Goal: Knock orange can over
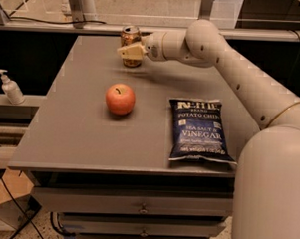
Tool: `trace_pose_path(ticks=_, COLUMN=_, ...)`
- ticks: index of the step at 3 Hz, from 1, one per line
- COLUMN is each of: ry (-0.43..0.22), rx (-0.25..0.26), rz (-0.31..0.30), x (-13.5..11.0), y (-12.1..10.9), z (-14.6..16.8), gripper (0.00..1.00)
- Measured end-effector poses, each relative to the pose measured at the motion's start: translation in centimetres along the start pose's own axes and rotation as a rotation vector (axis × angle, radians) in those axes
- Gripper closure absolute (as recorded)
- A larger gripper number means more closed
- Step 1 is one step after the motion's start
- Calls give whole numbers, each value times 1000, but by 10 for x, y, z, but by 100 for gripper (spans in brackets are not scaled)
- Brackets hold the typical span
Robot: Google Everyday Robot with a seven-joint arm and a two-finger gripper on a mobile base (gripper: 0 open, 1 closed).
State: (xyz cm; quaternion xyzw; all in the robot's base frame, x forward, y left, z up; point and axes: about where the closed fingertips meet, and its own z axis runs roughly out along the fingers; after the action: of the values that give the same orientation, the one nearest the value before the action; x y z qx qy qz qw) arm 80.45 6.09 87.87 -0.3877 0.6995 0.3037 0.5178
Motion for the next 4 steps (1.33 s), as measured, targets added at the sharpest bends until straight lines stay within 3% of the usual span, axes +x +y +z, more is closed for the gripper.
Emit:
trace_pose_path(ticks=1, ry=10, rx=20, rz=-21, x=4, y=1, z=-20, gripper=64)
trace_pose_path(ticks=2, ry=51, rx=37, rz=-86, x=2, y=7, z=-60, gripper=87)
trace_pose_path(ticks=3, ry=157, rx=39, rz=-172, x=-7, y=18, z=-104, gripper=100)
trace_pose_path(ticks=4, ry=348, rx=28, rz=-263, x=-2, y=26, z=-149, gripper=100)
